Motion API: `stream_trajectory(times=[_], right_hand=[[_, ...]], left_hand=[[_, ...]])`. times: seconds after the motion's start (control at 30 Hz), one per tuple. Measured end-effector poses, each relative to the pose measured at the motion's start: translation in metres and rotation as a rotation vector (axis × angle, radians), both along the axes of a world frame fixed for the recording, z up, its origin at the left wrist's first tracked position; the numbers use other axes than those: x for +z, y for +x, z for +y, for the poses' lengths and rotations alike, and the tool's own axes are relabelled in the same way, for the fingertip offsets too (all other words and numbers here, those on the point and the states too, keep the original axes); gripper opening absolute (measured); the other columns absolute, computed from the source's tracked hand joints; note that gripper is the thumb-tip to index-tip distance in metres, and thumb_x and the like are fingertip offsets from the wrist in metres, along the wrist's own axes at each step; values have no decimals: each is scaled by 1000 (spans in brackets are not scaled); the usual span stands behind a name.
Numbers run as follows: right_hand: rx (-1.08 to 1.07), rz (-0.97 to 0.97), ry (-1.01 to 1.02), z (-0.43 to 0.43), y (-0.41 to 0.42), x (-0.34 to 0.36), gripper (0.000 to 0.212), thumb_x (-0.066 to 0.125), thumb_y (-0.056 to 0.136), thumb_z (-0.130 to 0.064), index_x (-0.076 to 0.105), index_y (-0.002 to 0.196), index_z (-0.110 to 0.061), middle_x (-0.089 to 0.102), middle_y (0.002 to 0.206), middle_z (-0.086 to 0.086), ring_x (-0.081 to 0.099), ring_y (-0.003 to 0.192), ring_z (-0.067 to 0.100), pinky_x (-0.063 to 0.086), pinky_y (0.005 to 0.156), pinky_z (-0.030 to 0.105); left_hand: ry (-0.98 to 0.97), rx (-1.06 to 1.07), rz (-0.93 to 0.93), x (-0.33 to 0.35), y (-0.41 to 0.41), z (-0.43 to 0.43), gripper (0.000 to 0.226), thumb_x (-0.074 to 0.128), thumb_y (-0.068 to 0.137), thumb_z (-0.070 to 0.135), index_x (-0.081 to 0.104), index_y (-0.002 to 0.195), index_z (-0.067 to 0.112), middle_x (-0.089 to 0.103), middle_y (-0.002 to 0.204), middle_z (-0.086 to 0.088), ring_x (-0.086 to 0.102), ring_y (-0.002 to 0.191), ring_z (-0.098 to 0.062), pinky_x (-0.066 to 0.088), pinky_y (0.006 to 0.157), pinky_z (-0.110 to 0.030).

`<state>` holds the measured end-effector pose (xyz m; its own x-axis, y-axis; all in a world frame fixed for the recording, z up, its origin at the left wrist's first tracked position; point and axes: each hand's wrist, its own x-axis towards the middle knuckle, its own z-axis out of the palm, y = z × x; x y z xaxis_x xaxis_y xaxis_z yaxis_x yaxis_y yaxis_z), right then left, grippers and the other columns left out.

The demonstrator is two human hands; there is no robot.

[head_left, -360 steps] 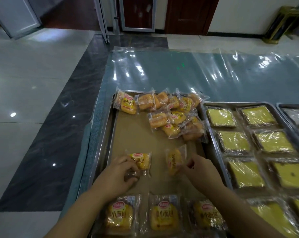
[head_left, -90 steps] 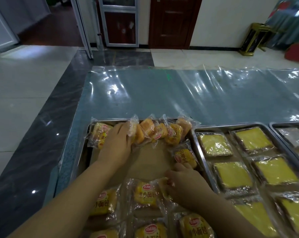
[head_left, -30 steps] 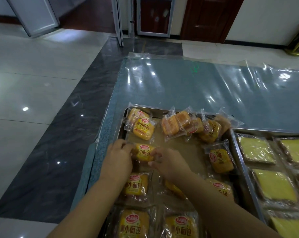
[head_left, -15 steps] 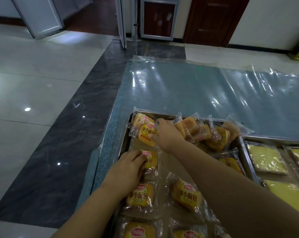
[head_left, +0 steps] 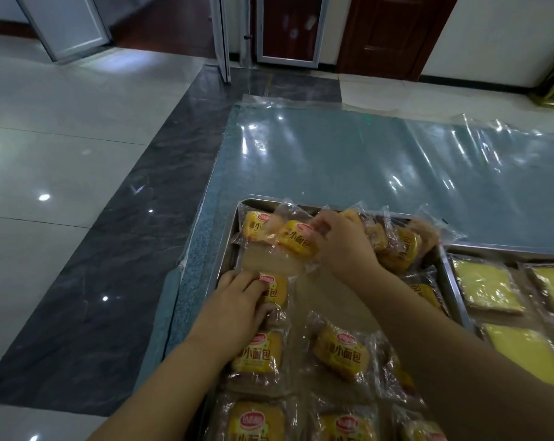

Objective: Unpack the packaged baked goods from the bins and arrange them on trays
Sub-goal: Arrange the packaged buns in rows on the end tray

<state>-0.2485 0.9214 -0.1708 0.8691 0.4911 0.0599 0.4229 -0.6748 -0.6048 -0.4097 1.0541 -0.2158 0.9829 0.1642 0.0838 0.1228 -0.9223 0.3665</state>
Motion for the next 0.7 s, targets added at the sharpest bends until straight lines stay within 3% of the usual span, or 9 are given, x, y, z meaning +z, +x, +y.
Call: stream_trajectory(times=[0.13, 0.33, 0.43, 0.53, 0.7], right_hand=[[62, 108, -1, -48, -1, 5, 18, 58, 89, -40, 55, 106, -32, 60, 88, -15, 57, 81, 3, 48, 66, 22], [64, 287, -367, -79, -10, -1, 37, 55, 91, -35, 48, 127, -27, 56, 107, -3, 58, 90, 14, 52, 75, 32], [13, 154, -527, -78, -23, -8, 50, 55, 90, -37, 37, 136, -27, 38, 134, 9, 41, 119, 29, 43, 97, 45], [-15, -55, -530, -76, -45, -15, 59, 53, 88, -43, 29, 140, -27, 27, 144, 8, 25, 130, 32, 32, 105, 46], [135, 116, -496, -77, -80, -41, 66, 33, 95, -53, 10, 149, -25, -2, 158, 4, -7, 143, 29, 8, 115, 46]], left_hand=[[23, 14, 49, -2, 2, -2, 42, 50, 90, 46, 50, 127, 27, 46, 132, 8, 37, 122, -16, 35, 99, -28], [92, 54, 114, -3, -1, -8, 42, 42, 92, 48, 43, 131, 35, 37, 138, 7, 29, 127, -17, 35, 99, -35], [118, 36, 89, -2, -6, -13, 41, 42, 92, 45, 47, 130, 31, 37, 140, 3, 25, 132, -20, 34, 101, -36], [75, -2, 51, -3, -16, -17, 44, 40, 93, 45, 45, 134, 28, 32, 148, 0, 17, 140, -22, 27, 106, -38], [45, -85, 192, -13, -31, -22, 68, 1, 84, 61, 2, 144, 31, -12, 153, 10, -22, 140, -16, -3, 112, -33]])
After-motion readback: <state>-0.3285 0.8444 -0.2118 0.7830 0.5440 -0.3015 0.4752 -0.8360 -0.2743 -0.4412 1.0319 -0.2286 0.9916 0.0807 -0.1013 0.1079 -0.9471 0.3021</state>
